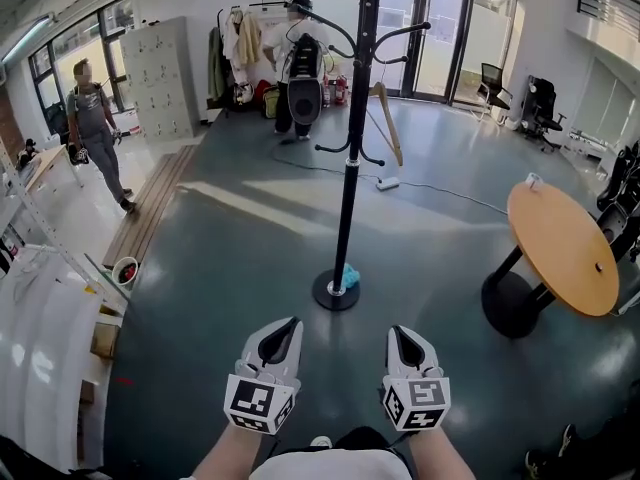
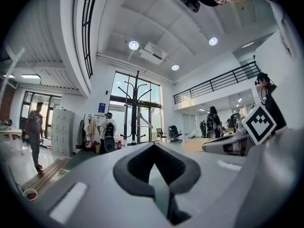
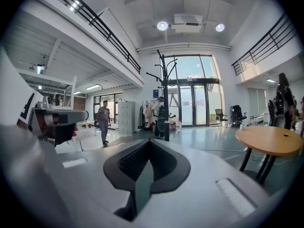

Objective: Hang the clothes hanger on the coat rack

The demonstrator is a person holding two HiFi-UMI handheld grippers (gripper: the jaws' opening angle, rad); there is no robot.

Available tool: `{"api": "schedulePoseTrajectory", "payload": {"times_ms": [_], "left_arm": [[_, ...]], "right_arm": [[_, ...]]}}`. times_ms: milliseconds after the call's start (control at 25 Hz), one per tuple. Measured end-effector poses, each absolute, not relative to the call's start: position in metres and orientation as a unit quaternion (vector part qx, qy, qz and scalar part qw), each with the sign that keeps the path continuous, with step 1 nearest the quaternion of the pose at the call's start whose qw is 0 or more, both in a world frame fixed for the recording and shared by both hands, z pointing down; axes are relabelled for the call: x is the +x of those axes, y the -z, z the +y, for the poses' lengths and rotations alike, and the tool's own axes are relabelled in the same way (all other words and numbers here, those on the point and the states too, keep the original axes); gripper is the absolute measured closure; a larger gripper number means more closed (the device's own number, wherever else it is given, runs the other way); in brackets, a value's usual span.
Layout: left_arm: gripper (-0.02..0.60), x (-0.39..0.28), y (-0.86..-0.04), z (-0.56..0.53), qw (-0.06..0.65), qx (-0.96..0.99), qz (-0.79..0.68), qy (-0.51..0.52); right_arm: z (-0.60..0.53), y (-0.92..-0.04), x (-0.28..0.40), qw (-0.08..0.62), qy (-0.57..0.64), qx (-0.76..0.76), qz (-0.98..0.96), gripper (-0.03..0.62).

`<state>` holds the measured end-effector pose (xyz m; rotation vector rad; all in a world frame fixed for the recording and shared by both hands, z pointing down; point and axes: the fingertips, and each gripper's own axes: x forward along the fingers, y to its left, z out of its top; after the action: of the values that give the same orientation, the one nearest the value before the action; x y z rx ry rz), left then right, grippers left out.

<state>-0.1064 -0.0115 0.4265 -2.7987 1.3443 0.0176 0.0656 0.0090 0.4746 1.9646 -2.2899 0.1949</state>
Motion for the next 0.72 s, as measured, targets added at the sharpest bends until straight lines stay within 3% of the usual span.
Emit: {"api": "schedulePoseTrajectory", "payload": {"times_ms": [720], "left_arm": [[0.581,-0.113,-0.416,0.021,0.026,-0.895,0.444,-0.017]], "right_arm": [[0.038,-0.462,0.053,0.056,-0.045,0.634,-0.770,0.568]]}}
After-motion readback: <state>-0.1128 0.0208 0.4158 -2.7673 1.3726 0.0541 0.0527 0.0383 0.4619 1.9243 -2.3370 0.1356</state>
